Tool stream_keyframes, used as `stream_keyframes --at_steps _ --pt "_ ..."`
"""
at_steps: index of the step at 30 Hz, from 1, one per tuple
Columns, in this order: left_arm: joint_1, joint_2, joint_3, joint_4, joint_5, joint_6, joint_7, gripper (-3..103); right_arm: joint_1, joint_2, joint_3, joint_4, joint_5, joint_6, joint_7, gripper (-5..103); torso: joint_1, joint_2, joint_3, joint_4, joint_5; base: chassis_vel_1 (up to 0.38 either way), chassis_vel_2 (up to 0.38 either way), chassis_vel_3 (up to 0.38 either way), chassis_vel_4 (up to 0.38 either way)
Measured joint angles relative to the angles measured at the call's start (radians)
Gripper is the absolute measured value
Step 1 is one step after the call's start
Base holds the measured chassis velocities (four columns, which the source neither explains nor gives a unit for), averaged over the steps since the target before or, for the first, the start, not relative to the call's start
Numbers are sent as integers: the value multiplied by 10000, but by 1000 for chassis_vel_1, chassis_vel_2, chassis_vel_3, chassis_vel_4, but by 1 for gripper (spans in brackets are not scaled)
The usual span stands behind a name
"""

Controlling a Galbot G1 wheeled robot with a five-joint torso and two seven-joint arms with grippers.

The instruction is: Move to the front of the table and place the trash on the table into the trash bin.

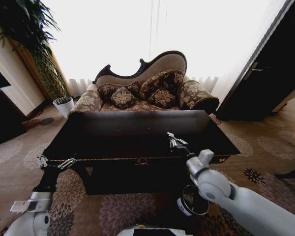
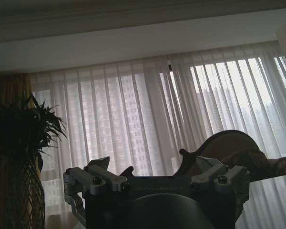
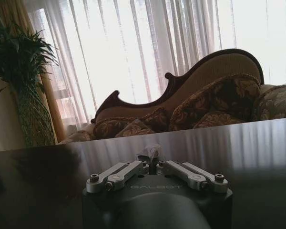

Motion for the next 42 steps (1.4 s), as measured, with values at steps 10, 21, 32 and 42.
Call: stream_keyframes --at_steps 10,21,32,42 --pt "31 46 78 -46 -55 -21 10 100 -2674 865 3270 579 -468 722 -890 2 0 0 1 2 -3 0 0 0 0" --pt "168 51 -143 -94 -198 -181 12 100 -4074 2344 5624 -231 -1226 2167 -2487 2 0 0 1 2 -2 0 0 0 0" --pt "62 84 -205 47 -288 -200 12 100 -4424 3461 5635 -1511 -2389 3082 -3051 2 0 1 0 3 -4 0 0 0 0" --pt "-12 111 -96 298 -221 -282 17 100 -4381 4484 5570 -4324 -3308 4503 -3797 2 1 0 1 2 -3 0 0 0 0"
